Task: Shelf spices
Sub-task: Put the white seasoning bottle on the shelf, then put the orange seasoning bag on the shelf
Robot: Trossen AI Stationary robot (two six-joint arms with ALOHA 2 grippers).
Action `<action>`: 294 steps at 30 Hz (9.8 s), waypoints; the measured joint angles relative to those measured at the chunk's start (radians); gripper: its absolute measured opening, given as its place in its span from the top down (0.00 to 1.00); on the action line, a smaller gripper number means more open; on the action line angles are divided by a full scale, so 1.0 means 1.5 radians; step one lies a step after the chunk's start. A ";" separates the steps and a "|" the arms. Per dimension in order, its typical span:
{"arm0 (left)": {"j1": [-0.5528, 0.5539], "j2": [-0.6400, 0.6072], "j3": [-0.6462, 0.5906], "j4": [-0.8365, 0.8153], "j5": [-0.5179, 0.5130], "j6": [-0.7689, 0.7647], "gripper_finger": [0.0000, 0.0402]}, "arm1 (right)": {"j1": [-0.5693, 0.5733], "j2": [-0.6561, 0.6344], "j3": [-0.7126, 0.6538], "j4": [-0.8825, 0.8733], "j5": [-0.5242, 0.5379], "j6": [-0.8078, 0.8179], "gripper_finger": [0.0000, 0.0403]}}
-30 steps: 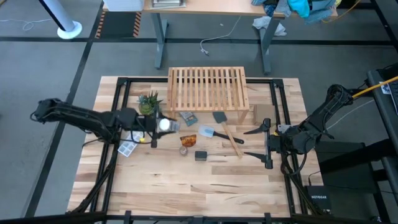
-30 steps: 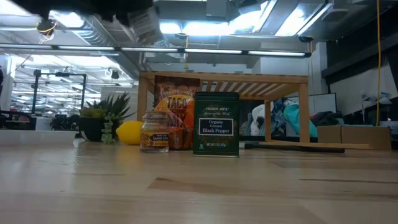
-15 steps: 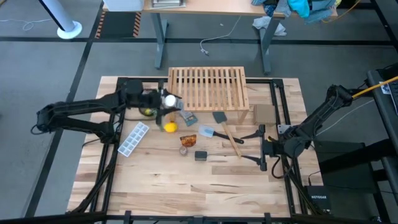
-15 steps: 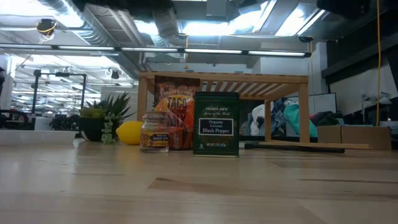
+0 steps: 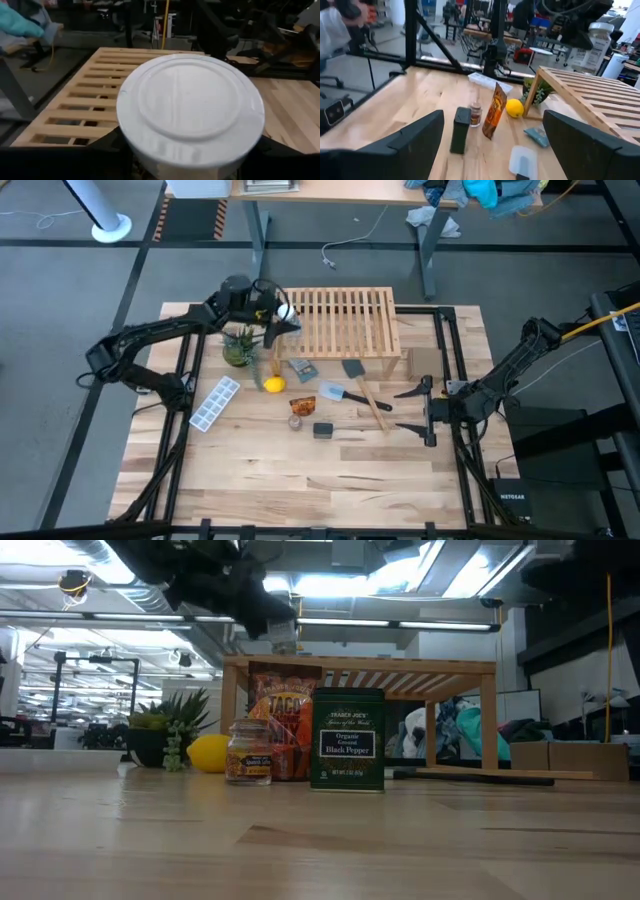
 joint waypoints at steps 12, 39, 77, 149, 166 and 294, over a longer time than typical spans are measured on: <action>0.071 0.032 0.013 -0.014 0.050 -0.038 0.53 | 0.000 -0.126 -0.075 -0.001 0.000 0.000 0.14; 0.035 0.032 0.012 -0.024 -0.003 -0.015 0.29 | 0.000 -0.140 -0.085 -0.001 0.000 0.000 0.14; -0.358 -0.266 -0.220 -0.231 -0.307 -0.109 0.28 | 0.000 -0.139 -0.085 -0.003 -0.001 0.007 0.14; -0.478 0.049 -0.314 0.443 -0.404 0.018 0.96 | 0.000 -0.139 -0.085 -0.020 -0.031 0.007 0.14; -0.479 -0.074 -0.281 0.249 -0.396 0.048 0.75 | 0.000 -0.139 -0.085 -0.020 -0.031 0.007 0.14; -0.283 0.027 0.170 -0.308 -0.493 0.025 0.97 | 0.000 -0.139 -0.085 -0.042 -0.031 0.022 0.14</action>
